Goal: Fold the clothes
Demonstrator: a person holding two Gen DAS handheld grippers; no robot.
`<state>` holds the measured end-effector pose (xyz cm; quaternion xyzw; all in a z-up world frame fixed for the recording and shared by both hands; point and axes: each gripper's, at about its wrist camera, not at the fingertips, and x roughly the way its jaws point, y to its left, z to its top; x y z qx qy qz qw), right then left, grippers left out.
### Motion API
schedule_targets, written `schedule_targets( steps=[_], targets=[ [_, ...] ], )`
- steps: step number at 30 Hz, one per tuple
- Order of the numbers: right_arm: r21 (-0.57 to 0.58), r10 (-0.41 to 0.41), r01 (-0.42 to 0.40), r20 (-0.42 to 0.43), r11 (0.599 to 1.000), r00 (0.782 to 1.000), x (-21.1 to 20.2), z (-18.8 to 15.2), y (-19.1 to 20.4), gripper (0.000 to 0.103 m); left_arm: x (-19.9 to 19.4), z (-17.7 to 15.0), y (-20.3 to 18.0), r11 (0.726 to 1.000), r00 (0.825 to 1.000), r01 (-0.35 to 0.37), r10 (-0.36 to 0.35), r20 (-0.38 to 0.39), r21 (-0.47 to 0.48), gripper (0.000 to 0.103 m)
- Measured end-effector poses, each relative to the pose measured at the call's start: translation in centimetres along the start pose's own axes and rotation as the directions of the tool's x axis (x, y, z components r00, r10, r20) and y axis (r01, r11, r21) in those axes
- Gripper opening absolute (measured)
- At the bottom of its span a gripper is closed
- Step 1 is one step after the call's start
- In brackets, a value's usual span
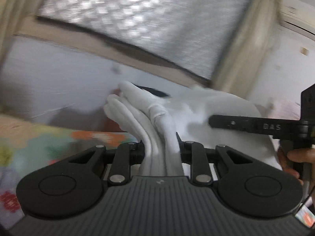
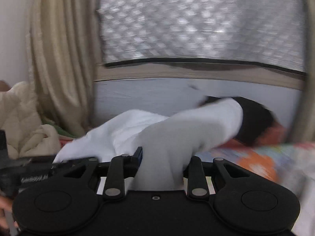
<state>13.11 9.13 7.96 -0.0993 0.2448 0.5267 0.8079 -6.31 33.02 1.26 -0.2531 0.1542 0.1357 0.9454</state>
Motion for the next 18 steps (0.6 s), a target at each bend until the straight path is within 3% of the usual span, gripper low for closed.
schedule_targets(
  steps=[2, 4, 8, 9, 11, 15, 16, 18],
  targets=[
    [0.042, 0.006, -0.004, -0.061, 0.999, 0.998, 4.8, -1.3, -0.7, 0.055, 3.1, -1.9, 2.9, 0.997, 0.991, -0.065, 0.061, -0.12, -0.03, 0.026],
    [0.119, 0.017, 0.001, -0.156, 0.993, 0.988, 9.2, -4.1, -2.0, 0.057, 6.5, -4.4, 6.0, 0.99, 0.959, -0.13, 0.112, -0.26, -0.052, 0.026],
    [0.325, 0.05, 0.069, -0.344, 0.943, 0.938, 13.3, -12.2, -5.7, 0.057, 8.2, -7.3, 9.8, 0.975, 0.95, -0.136, 0.078, -0.303, -0.174, 0.029],
    [0.37, 0.078, 0.047, -0.314, 0.928, 0.946, 12.4, -13.6, -6.3, 0.057, 8.6, -8.0, 10.7, 0.969, 0.949, -0.136, 0.068, -0.308, -0.206, 0.029],
    [0.452, 0.129, 0.002, -0.259, 0.892, 0.957, 10.9, -16.0, -7.4, 0.058, 9.2, -7.5, 10.5, 0.977, 0.949, -0.135, 0.079, -0.306, -0.166, 0.03],
    [0.569, 0.204, -0.039, -0.229, 0.821, 0.952, 10.7, -16.9, -8.7, 0.063, 10.1, -6.5, 10.9, 0.973, 0.951, -0.139, 0.079, -0.298, -0.185, 0.034],
    [0.561, 0.202, -0.033, -0.242, 0.827, 0.949, 10.9, -16.9, -8.5, 0.068, 10.1, -6.5, 11.0, 0.97, 0.953, -0.136, 0.072, -0.295, -0.203, 0.034],
    [0.543, 0.201, -0.03, -0.258, 0.839, 0.945, 11.3, -16.8, -8.0, 0.065, 9.9, -6.4, 11.1, 0.962, 0.956, -0.129, 0.057, -0.288, -0.24, 0.032]
  ],
)
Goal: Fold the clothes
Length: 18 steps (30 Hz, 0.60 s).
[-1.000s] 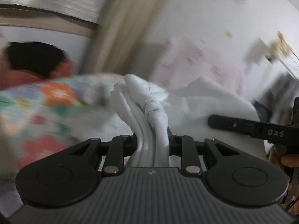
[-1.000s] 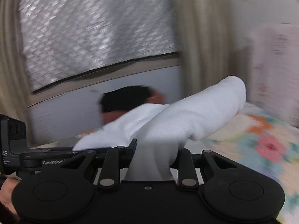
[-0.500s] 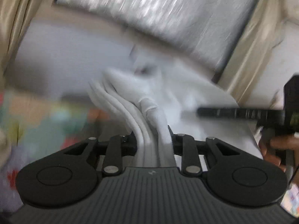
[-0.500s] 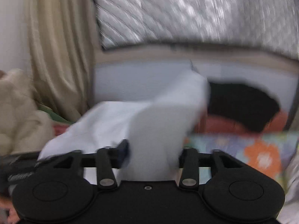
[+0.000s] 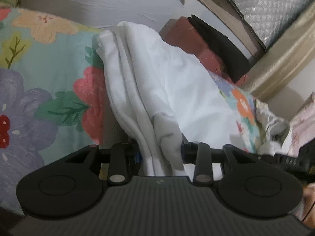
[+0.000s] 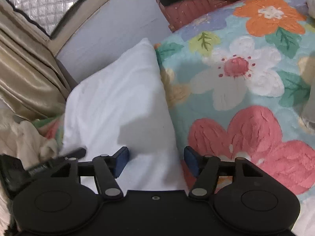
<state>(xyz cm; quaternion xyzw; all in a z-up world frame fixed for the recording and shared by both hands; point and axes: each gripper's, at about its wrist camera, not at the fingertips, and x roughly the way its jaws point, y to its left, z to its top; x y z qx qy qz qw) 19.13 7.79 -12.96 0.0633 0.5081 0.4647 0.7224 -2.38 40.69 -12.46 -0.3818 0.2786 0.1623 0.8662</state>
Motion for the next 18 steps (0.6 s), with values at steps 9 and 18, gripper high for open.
schedule_targets(
  steps=[9, 18],
  targets=[
    [-0.321, 0.01, 0.024, 0.103, 0.947, 0.995, -4.1, -1.3, 8.5, 0.023, -2.0, 1.7, -1.1, 0.992, 0.999, -0.049, 0.047, 0.019, 0.112, 0.026],
    [-0.253, -0.122, 0.135, 0.066, 0.958, 0.99, -2.1, -3.4, 6.9, 0.021, -1.5, -0.4, -0.6, 0.992, 0.992, -0.097, 0.103, -0.069, 0.079, 0.036]
  ],
)
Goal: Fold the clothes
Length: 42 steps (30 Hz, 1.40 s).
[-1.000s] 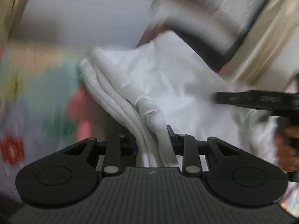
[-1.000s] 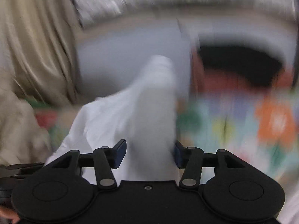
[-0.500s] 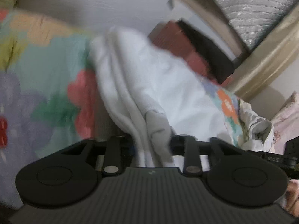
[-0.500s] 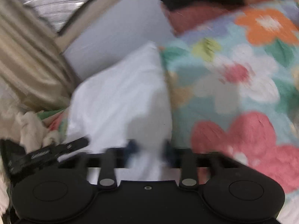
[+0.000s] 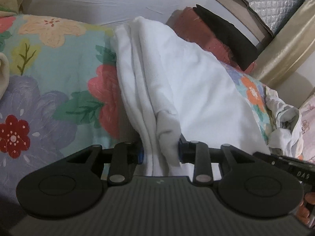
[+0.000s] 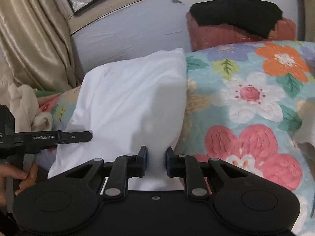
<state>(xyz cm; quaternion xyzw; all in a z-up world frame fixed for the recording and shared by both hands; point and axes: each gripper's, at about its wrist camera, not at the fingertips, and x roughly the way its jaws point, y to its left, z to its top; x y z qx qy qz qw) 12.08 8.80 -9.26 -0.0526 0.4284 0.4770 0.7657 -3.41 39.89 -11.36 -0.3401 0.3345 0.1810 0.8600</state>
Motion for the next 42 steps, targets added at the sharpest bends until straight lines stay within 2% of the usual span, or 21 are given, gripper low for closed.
schedule_targets(
  steps=[3, 5, 7, 8, 9, 11, 13, 15, 17, 18, 20, 22, 25, 27, 30, 31, 32, 34, 38, 40, 42],
  targets=[
    [0.005, -0.023, 0.024, -0.033, 1.0, 0.999, 0.0, -0.4, -0.5, 0.028, -0.5, -0.2, 0.4, 1.0, 1.0, -0.017, 0.017, 0.001, -0.004, 0.036],
    [0.054, -0.021, 0.024, -0.046, 0.998, 0.999, -0.9, -0.5, -1.4, 0.03, -1.9, 0.1, -1.0, 0.992, 0.996, -0.086, 0.084, 0.035, 0.089, 0.037],
    [0.087, -0.043, 0.046, -0.036, 0.995, 0.998, -2.8, -0.5, -1.9, 0.032, -3.4, -0.2, -2.5, 0.973, 0.986, -0.164, 0.155, 0.066, 0.163, 0.044],
    [0.096, -0.064, 0.064, -0.007, 0.993, 0.998, -4.3, -0.6, -2.0, 0.037, -4.1, -0.4, -3.3, 0.959, 0.978, -0.203, 0.19, 0.083, 0.196, 0.05],
    [0.109, -0.083, 0.079, 0.037, 0.991, 0.996, -6.0, -0.8, -1.9, 0.039, -4.8, -0.6, -3.8, 0.961, 0.981, -0.191, 0.177, 0.083, 0.2, 0.056],
    [0.135, -0.097, 0.081, 0.12, 0.988, 0.988, -9.0, -1.3, -1.8, 0.05, -6.2, -1.1, -4.8, 0.973, 0.99, -0.133, 0.121, 0.073, 0.188, 0.059],
    [0.149, -0.109, 0.083, 0.177, 0.985, 0.978, -12.2, -1.8, -1.4, 0.051, -7.6, -1.6, -5.8, 0.982, 0.996, -0.074, 0.064, 0.063, 0.175, 0.062],
    [0.15, -0.123, 0.089, 0.238, 0.985, 0.963, -15.9, -2.1, -0.9, 0.054, -9.0, -2.1, -6.9, 0.987, 0.998, -0.022, 0.013, 0.059, 0.157, 0.072],
    [0.146, -0.136, 0.095, 0.298, 0.985, 0.945, -19.6, -2.8, -0.4, 0.068, -10.5, -2.8, -8.9, 0.983, 0.995, -0.07, 0.055, 0.088, 0.171, 0.079],
    [0.149, -0.146, 0.102, 0.325, 0.984, 0.935, -21.3, -3.4, -0.2, 0.071, -11.1, -3.4, -10.2, 0.974, 0.99, -0.113, 0.093, 0.109, 0.194, 0.082],
    [0.181, -0.194, 0.135, 0.363, 0.974, 0.911, -23.9, -4.9, 0.3, 0.072, -12.2, -4.5, -12.4, 0.965, 0.988, -0.127, 0.102, 0.116, 0.231, 0.083],
    [0.221, -0.251, 0.177, 0.368, 0.959, 0.896, -25.8, -6.4, 0.9, 0.072, -13.7, -5.8, -13.8, 0.971, 0.994, -0.069, 0.048, 0.097, 0.229, 0.083],
    [0.252, -0.311, 0.229, 0.359, 0.94, 0.88, -27.5, -8.6, 2.6, 0.072, -16.2, -8.2, -15.9, 0.96, 0.996, -0.012, -0.012, 0.085, 0.28, 0.084],
    [0.256, -0.341, 0.258, 0.371, 0.932, 0.864, -28.4, -9.9, 4.0, 0.073, -17.6, -9.6, -17.4, 0.944, 0.996, -0.027, -0.004, 0.094, 0.327, 0.087],
    [0.24, -0.369, 0.294, 0.388, 0.925, 0.845, -29.6, -11.8, 6.4, 0.073, -18.9, -11.7, -18.8, 0.948, 0.993, -0.094, 0.067, 0.098, 0.305, 0.093],
    [0.229, -0.376, 0.306, 0.398, 0.924, 0.837, -30.0, -12.4, 7.2, 0.08, -19.1, -12.2, -19.1, 0.948, 0.993, -0.105, 0.082, 0.087, 0.3, 0.093],
    [0.228, -0.389, 0.321, 0.405, 0.919, 0.827, -30.4, -12.9, 7.9, 0.092, -19.3, -12.6, -19.3, 0.949, 0.993, -0.111, 0.093, 0.072, 0.296, 0.093],
    [0.229, -0.416, 0.35, 0.416, 0.908, 0.808, -31.2, -13.9, 9.1, 0.096, -20.0, -13.3, -19.9, 0.944, 0.995, -0.093, 0.076, 0.067, 0.317, 0.093],
    [0.255, -0.476, 0.405, 0.396, 0.878, 0.785, -32.0, -15.6, 10.5, 0.098, -22.2, -14.9, -21.0, 0.923, 0.989, -0.079, 0.024, 0.148, 0.377, 0.093],
    [0.274, -0.497, 0.419, 0.377, 0.866, 0.782, -31.9, -16.8, 11.0, 0.098, -23.2, -15.8, -21.0, 0.915, 0.981, -0.035, -0.045, 0.189, 0.402, 0.093],
    [0.305, -0.508, 0.415, 0.37, 0.857, 0.778, -31.6, -18.3, 11.3, 0.098, -23.3, -16.6, -21.3, 0.908, 0.983, -0.028, -0.051, 0.177, 0.419, 0.093]
  ],
)
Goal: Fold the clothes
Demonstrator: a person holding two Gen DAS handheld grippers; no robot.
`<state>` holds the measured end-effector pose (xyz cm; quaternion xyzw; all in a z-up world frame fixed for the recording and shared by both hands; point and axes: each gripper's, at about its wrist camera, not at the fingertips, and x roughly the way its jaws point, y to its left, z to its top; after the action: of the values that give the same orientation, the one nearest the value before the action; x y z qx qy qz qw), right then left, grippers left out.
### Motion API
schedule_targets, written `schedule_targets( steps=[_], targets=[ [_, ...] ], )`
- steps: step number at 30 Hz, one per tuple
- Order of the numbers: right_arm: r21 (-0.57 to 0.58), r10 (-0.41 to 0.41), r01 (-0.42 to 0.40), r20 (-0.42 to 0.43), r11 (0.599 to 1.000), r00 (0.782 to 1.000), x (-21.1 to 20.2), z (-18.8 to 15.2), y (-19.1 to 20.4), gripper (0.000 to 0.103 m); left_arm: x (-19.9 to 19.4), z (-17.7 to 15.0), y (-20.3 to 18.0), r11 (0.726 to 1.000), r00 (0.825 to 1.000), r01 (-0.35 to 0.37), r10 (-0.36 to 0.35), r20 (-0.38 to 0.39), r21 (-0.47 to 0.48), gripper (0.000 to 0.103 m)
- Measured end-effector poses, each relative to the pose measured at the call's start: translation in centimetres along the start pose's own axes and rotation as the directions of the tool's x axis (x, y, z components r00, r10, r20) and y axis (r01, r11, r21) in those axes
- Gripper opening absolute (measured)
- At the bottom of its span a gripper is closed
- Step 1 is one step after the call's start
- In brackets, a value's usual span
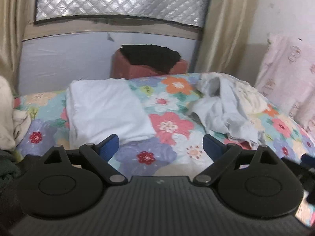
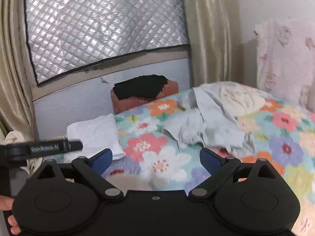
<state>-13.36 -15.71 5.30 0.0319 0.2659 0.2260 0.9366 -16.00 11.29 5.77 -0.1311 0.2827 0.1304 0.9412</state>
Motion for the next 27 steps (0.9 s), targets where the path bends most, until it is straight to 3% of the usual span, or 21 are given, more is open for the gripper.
schedule_targets(
  steps=[5, 8, 11, 16, 22, 27],
  targets=[
    [-0.006, -0.059, 0.059, -0.052, 0.998, 0.997, -0.3, -1.7, 0.1, 0.098, -0.1, -1.1, -1.7, 0.998, 0.998, 0.003, 0.001, -0.066, 0.062, 0.093],
    [-0.033, -0.099, 0.098, -0.029, 0.995, 0.995, -1.1, -1.3, 0.4, 0.098, -0.5, -1.4, -2.3, 0.995, 0.997, -0.001, 0.008, -0.072, 0.099, 0.095],
    [-0.012, -0.105, 0.105, -0.023, 0.994, 0.994, -1.9, -1.0, 0.1, 0.098, -0.7, -1.5, -2.8, 0.993, 0.996, -0.003, 0.014, -0.091, 0.119, 0.103],
    [-0.009, -0.15, 0.15, -0.02, 0.989, 0.988, -3.0, -1.0, -0.2, 0.098, -0.6, -1.6, -3.2, 0.992, 0.988, -0.02, 0.039, -0.147, 0.128, 0.103],
    [0.014, -0.183, 0.183, -0.022, 0.983, 0.983, -3.6, -0.9, -1.0, 0.098, -1.0, -2.1, -4.1, 0.983, 0.99, -0.028, 0.053, -0.133, 0.179, 0.103],
    [0.026, -0.203, 0.204, -0.025, 0.979, 0.979, -4.1, -1.0, -1.5, 0.098, -1.3, -2.2, -4.6, 0.983, 0.988, 0.008, 0.02, -0.15, 0.181, 0.103]
  ],
)
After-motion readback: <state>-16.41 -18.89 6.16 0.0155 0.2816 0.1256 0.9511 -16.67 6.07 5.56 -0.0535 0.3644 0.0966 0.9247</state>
